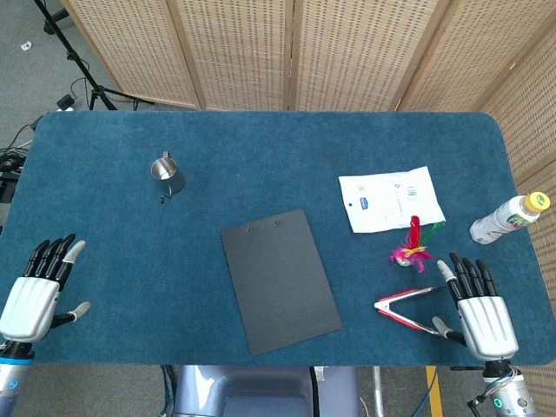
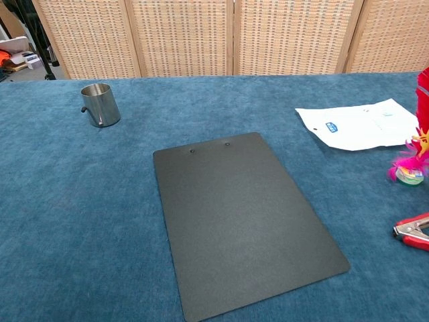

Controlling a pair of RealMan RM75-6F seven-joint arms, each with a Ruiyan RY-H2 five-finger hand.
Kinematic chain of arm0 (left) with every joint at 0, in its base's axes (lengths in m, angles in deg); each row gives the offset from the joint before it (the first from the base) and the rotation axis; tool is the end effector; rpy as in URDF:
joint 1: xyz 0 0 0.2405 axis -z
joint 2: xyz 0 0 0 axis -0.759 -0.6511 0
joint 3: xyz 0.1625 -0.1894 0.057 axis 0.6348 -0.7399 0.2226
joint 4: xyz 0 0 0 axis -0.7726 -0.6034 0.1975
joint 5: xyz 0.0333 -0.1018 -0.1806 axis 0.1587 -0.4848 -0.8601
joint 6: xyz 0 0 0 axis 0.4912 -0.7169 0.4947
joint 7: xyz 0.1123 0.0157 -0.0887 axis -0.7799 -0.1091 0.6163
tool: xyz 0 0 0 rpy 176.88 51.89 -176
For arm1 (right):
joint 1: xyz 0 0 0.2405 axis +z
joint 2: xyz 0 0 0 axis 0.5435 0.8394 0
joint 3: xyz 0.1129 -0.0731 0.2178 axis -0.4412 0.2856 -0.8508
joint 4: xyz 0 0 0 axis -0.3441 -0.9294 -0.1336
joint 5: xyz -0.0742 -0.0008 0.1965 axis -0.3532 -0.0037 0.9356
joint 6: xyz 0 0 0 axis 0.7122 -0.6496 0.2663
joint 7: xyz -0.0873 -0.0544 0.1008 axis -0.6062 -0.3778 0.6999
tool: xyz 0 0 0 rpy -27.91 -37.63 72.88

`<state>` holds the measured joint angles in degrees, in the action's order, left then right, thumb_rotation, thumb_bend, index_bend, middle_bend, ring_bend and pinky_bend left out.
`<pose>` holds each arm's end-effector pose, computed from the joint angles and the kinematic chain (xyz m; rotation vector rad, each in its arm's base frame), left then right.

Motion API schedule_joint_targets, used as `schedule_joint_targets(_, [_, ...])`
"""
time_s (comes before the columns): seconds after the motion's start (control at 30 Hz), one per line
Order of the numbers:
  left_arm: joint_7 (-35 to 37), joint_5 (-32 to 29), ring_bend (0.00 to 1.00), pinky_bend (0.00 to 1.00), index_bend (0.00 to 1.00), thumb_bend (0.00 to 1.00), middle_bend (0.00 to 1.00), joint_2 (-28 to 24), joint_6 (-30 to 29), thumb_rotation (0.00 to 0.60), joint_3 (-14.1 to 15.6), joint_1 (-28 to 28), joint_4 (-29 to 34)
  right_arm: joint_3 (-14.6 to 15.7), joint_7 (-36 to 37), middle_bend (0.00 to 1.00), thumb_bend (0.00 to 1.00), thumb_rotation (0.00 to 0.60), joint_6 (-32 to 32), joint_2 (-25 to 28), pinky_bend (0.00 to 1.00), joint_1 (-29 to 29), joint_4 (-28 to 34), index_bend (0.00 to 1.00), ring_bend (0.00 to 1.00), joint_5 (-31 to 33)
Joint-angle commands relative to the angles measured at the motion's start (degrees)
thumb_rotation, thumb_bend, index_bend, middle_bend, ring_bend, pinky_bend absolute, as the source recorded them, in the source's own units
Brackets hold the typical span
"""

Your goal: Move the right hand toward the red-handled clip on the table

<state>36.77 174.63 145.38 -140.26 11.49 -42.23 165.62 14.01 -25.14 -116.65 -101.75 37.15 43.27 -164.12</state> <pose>-0.2859 0.1813 0.1298 -1.5297 -0.8044 -0.9780 -0.2832 -0.1677 0.1192 1.5261 -0.7302 0.8537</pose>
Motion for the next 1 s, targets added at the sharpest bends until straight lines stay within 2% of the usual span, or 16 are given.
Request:
schedule_joint_targets(0.03, [0.05,0.02,0.00,0.00,0.00,0.02,0.00,0.00,0.00,0.600,0.01,0.00,0.00,-0.03,-0.67,0.00,0.25,0.600,0.18,0.23,0.00,-0.14,0.48,0.00,0.00,0.49])
schedule_joint_targets(0.1, [0.11,0.05,0.00,0.00,0.00,0.02,0.00,-0.01,-0.02,0.600,0.03,0.00,0.00,-0.23,-1.54,0.01,0.26,0.600,-0.09,0.18,0.00,-0.29,0.80,0.00,0.00,0.71])
schedule_joint_targets(0.17, [0.06,0.07,0.00,0.00,0.00,0.02,0.00,-0.01,-0.04,0.600,0.06,-0.03,0.04,-0.59,-2.66,0.10,0.26,0.600,-0.54,-0.02,0.06,-0.48,1.02,0.00,0.07,1.05])
schedule_joint_targets(0.23, [0.06,0.16,0.00,0.00,0.00,0.02,0.00,-0.03,-0.07,0.600,0.09,-0.03,0.11,-0.79,-3.25,0.33,0.26,0.600,-0.80,-0.27,0.28,-0.54,1.01,0.00,0.30,1.09])
schedule_joint_targets(0.3, [0.11,0.31,0.00,0.00,0.00,0.02,0.00,-0.03,-0.12,0.600,0.17,-0.05,0.15,-0.95,-3.69,0.48,0.27,0.600,-0.91,-0.49,0.44,-0.54,0.91,0.00,0.45,1.16])
schedule_joint_targets(0.43, [0.10,0.49,0.00,0.00,0.00,0.02,0.00,-0.07,-0.15,0.600,0.27,-0.07,0.22,-1.02,-4.86,0.68,0.34,0.600,-0.42,-0.76,0.63,-0.55,0.95,0.00,0.66,1.82])
schedule_joint_targets(0.57, [0.33,0.83,0.00,0.00,0.00,0.02,0.00,-0.13,-0.22,0.600,0.44,-0.07,0.32,-0.79,-7.37,0.76,0.39,0.600,2.86,-0.38,0.68,-0.18,2.26,0.00,0.73,4.96])
schedule_joint_targets(0.7, [0.20,0.78,0.00,0.00,0.00,0.02,0.00,-0.06,0.12,0.600,0.52,0.02,0.31,-0.67,-9.99,0.76,0.40,0.600,6.10,0.30,0.69,0.54,3.82,0.00,0.74,7.88])
schedule_joint_targets(1.0, [-0.74,0.39,0.00,0.00,0.00,0.02,0.00,0.31,0.65,0.600,0.42,0.20,0.33,-1.65,-10.26,0.76,0.40,0.600,9.98,0.00,0.69,2.56,3.91,0.00,0.74,11.24])
